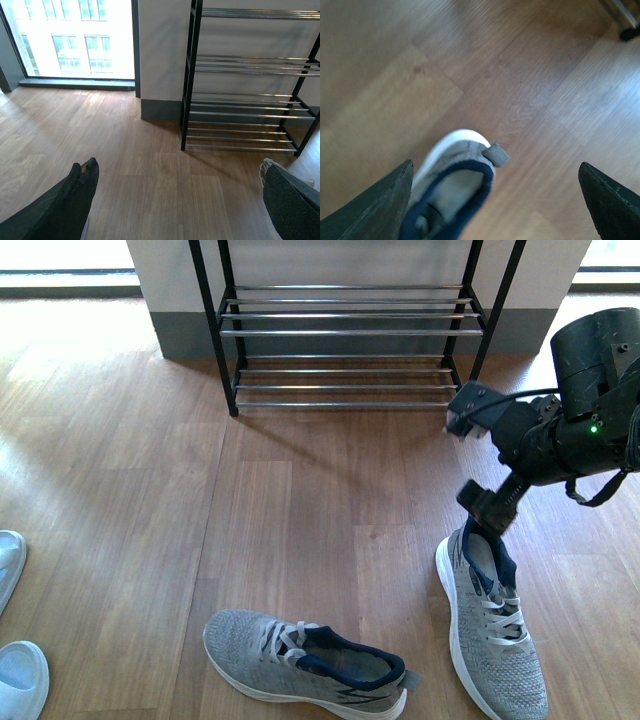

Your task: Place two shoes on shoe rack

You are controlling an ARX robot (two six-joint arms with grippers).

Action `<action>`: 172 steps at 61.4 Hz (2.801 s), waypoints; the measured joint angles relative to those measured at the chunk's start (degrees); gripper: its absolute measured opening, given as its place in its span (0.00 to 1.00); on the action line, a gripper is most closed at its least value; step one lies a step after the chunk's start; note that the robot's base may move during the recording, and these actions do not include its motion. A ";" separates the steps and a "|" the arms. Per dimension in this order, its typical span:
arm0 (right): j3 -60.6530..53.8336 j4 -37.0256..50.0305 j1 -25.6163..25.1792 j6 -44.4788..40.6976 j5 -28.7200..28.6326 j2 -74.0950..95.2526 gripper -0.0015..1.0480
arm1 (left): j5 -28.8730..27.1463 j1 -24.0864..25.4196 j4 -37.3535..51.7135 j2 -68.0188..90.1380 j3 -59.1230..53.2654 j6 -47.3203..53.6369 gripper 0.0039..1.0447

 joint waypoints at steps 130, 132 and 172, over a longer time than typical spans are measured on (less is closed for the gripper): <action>5.18 14.80 -14.03 -85.92 -17.11 20.81 0.91 | 0.00 0.00 0.00 0.00 0.00 0.00 0.91; 6.21 17.05 -12.72 -85.92 -17.62 22.34 0.91 | 0.00 0.00 0.00 0.00 0.00 0.00 0.91; -6.88 20.52 -9.03 -73.72 -8.90 7.23 0.91 | 0.00 0.00 0.00 0.00 0.00 0.00 0.91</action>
